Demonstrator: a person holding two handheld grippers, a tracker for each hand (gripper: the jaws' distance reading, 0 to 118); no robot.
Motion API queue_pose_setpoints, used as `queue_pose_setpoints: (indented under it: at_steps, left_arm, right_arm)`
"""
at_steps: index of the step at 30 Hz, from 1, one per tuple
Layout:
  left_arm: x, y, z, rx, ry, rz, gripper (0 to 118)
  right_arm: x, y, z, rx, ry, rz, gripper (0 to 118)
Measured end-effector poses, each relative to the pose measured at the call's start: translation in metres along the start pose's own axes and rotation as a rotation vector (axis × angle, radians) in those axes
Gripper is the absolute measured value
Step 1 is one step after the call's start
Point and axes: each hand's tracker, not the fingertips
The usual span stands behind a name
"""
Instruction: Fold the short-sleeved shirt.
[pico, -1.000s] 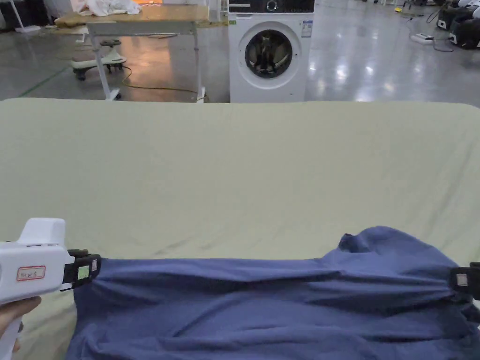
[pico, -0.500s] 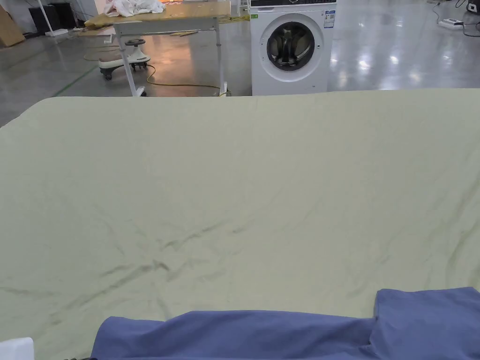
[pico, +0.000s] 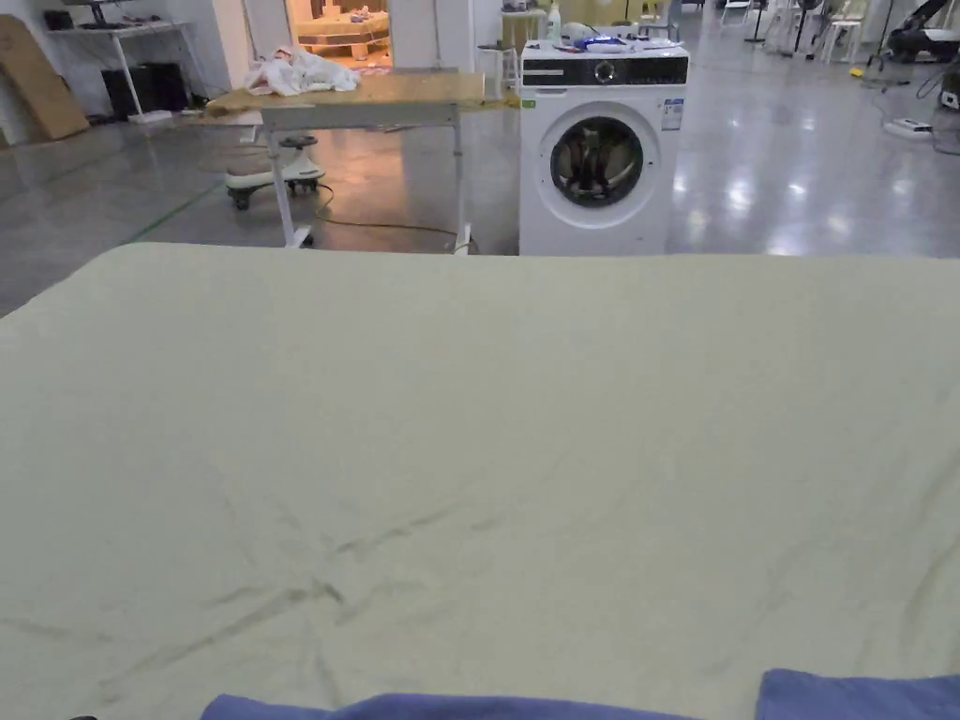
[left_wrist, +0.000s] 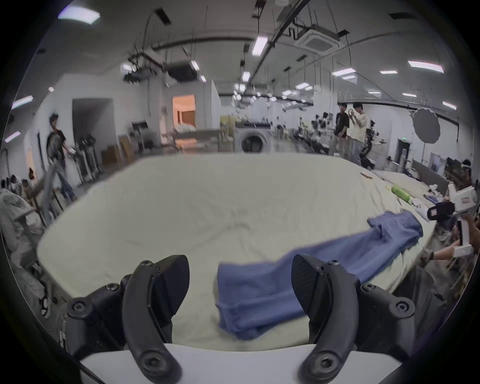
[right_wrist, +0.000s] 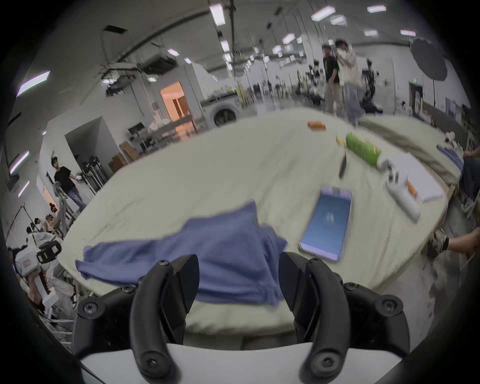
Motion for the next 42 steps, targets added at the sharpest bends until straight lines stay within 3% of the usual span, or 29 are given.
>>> queue_pose_setpoints:
  at_steps: [6,9,10,14,17,20,26,29,30,32,34,35,36,42]
  left_arm:
    - [0.051,0.013,0.045,0.216,0.06,-0.077,83]
    - [0.072,0.018,0.053,0.219,0.065,-0.077,76]
    - [0.075,0.019,0.054,0.217,0.066,-0.077,71]
    - [0.072,0.02,0.057,0.198,-0.027,-0.042,15]
    - [0.066,0.02,0.056,0.189,-0.05,0.026,0]
    - [0.061,0.02,0.057,0.185,-0.051,0.054,0]
    - [0.055,0.021,0.058,0.179,-0.031,0.06,0]
    - [0.023,0.025,0.06,0.19,-0.086,0.182,2]
    - [0.005,0.023,0.059,0.21,-0.091,0.259,12]
    - [-0.037,0.021,0.046,0.186,-0.1,0.402,47]
    - [-0.08,0.02,0.021,0.055,-0.149,0.522,53]
    - [-0.099,0.012,0.007,0.008,-0.189,0.558,67]
    - [-0.111,0.005,-0.005,-0.024,-0.222,0.579,73]
    - [-0.149,-0.035,-0.091,-0.221,-0.269,0.752,75]
  right_arm:
    - [-0.05,0.007,0.02,0.213,0.091,0.07,68]
    - [-0.067,0.006,0.018,0.256,0.106,0.113,66]
    - [-0.071,0.005,0.016,0.261,0.109,0.122,61]
    - [-0.084,-0.008,0.001,0.233,0.138,0.13,7]
    - [-0.089,-0.016,-0.007,0.178,0.181,0.118,0]
    - [-0.098,-0.022,-0.006,0.208,0.1,0.201,0]
    - [-0.107,-0.02,-0.004,0.211,0.123,0.207,0]
    - [-0.107,-0.021,-0.003,0.213,0.129,0.21,0]
    - [-0.106,-0.022,-0.003,0.212,0.132,0.211,0]
    - [-0.104,-0.026,-0.002,0.21,0.138,0.211,0]
    - [-0.099,-0.03,-0.001,0.202,0.137,0.172,0]
    - [-0.095,-0.033,-0.003,0.182,0.154,0.133,0]
    - [-0.091,-0.035,-0.004,0.17,0.165,0.106,0]
    - [-0.086,-0.037,0.003,0.163,0.133,0.1,0]
